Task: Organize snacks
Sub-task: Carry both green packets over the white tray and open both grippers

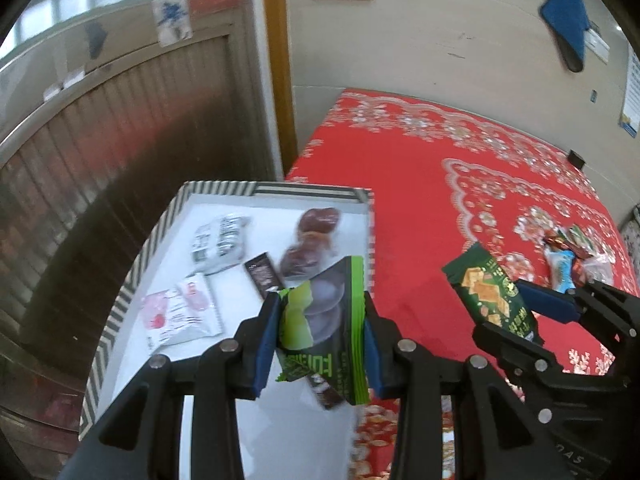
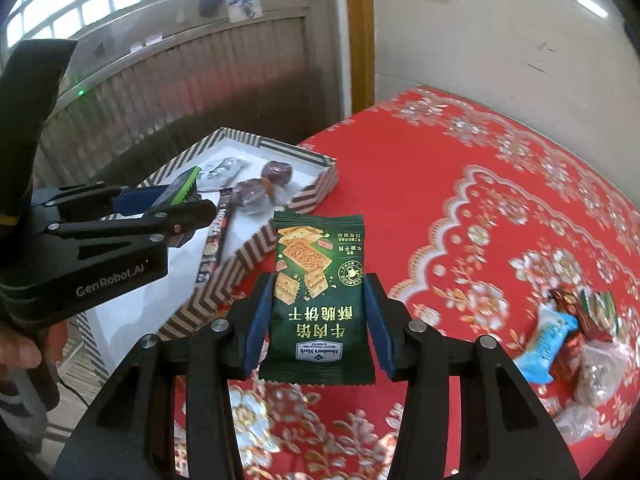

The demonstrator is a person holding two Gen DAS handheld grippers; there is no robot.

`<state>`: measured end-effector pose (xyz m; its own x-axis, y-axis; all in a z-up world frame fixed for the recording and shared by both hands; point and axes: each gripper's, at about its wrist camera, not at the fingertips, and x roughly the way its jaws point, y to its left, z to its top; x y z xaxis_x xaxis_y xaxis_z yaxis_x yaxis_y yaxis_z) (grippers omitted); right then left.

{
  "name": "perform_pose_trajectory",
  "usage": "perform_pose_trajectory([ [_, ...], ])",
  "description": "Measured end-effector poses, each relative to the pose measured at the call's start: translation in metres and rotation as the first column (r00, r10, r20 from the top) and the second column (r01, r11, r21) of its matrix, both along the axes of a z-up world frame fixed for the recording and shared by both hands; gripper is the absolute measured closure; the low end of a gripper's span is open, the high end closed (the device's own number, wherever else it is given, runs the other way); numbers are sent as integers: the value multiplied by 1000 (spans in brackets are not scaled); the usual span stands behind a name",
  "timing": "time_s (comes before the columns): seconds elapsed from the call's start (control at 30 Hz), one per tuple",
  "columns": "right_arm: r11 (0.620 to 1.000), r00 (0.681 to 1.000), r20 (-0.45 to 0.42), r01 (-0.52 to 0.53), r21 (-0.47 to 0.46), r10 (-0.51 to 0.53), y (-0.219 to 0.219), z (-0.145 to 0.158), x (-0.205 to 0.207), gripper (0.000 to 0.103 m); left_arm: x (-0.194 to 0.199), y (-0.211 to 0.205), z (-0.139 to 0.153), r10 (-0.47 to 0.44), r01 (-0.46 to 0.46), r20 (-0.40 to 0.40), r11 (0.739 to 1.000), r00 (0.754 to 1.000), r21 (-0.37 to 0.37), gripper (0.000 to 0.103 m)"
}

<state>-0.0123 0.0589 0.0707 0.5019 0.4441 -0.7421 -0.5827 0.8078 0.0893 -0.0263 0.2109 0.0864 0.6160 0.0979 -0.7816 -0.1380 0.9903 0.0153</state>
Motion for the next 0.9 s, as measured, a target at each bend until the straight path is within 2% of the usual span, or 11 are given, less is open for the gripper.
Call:
perform_pose_trajectory([
  [0.4,998,998,-9,-57,-9,57,42,-1,13,59,2,54,-14,104,-104,-26,994,994,-15,63],
  [0.9,990,989,-40,-140,-12,140,96,-11,20,59,-5,86,-26,166,-167,-53,986,985,-16,63],
])
